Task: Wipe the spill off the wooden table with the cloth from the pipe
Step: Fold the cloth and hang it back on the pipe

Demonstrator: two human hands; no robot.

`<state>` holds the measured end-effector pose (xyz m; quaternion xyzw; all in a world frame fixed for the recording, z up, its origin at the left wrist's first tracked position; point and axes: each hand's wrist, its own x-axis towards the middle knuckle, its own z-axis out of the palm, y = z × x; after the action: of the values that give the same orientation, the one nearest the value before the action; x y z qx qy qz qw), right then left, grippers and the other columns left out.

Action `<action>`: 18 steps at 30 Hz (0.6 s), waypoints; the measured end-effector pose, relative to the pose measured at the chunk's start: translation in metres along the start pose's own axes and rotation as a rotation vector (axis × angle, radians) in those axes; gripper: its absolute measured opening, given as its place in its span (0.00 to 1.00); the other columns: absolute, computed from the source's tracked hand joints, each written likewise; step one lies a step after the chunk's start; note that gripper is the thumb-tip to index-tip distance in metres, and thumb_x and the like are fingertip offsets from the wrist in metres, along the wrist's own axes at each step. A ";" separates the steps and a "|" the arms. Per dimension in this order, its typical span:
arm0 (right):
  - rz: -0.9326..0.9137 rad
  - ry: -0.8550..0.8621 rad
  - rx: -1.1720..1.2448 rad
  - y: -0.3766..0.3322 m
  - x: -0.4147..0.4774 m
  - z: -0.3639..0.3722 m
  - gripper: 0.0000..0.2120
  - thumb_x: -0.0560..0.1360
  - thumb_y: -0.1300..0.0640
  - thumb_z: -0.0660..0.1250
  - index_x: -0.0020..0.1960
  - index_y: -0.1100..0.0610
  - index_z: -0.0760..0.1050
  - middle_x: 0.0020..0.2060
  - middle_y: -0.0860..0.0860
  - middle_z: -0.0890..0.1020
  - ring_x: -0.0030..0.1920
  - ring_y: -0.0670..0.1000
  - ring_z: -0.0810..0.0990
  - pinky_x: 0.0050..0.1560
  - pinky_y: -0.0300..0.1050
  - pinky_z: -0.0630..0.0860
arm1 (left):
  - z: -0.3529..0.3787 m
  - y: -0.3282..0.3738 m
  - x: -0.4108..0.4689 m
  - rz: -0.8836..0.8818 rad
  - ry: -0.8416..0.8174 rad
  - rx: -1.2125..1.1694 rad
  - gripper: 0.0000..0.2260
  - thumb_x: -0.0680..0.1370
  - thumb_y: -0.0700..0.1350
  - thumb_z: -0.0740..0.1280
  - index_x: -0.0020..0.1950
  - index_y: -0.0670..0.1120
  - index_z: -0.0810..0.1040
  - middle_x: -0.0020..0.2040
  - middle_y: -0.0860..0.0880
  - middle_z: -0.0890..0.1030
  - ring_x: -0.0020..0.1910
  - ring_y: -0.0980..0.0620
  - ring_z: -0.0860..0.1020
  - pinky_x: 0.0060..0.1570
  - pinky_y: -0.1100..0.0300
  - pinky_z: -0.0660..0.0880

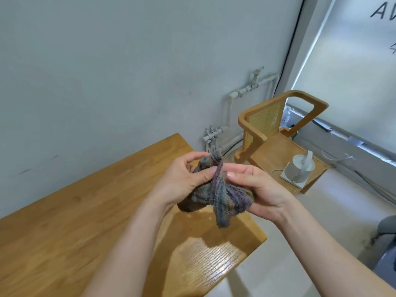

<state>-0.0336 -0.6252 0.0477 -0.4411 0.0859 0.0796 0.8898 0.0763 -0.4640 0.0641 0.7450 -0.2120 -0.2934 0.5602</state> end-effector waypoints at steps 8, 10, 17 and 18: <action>0.218 0.100 -0.271 -0.013 0.014 -0.008 0.34 0.67 0.46 0.79 0.69 0.51 0.74 0.68 0.64 0.73 0.68 0.73 0.65 0.72 0.73 0.49 | -0.055 0.029 -0.010 0.018 -0.003 -0.464 0.18 0.63 0.37 0.75 0.52 0.44 0.82 0.43 0.43 0.84 0.41 0.47 0.82 0.43 0.57 0.79; 0.351 0.033 -0.222 -0.002 0.019 0.001 0.34 0.70 0.42 0.76 0.71 0.53 0.71 0.68 0.63 0.73 0.71 0.70 0.65 0.72 0.69 0.59 | -0.058 0.044 -0.015 0.076 -0.027 -0.495 0.18 0.65 0.34 0.73 0.54 0.43 0.82 0.40 0.43 0.83 0.37 0.48 0.82 0.39 0.58 0.79; 0.331 -0.051 -0.109 0.024 0.049 0.051 0.30 0.70 0.48 0.75 0.63 0.67 0.76 0.61 0.66 0.77 0.58 0.64 0.76 0.71 0.64 0.62 | -0.086 0.076 -0.024 0.194 -0.125 -0.470 0.12 0.66 0.35 0.69 0.49 0.43 0.84 0.41 0.42 0.83 0.38 0.47 0.81 0.42 0.57 0.79; 0.264 -0.019 -0.095 0.021 0.054 0.055 0.28 0.73 0.49 0.74 0.64 0.67 0.75 0.62 0.66 0.76 0.60 0.64 0.75 0.69 0.65 0.64 | -0.091 0.077 -0.024 0.193 -0.131 -0.462 0.12 0.67 0.36 0.69 0.48 0.44 0.84 0.41 0.43 0.83 0.38 0.48 0.81 0.42 0.57 0.79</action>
<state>0.0193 -0.5649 0.0525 -0.4670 0.1307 0.2041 0.8504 0.1205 -0.4058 0.1607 0.5528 -0.2453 -0.3267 0.7262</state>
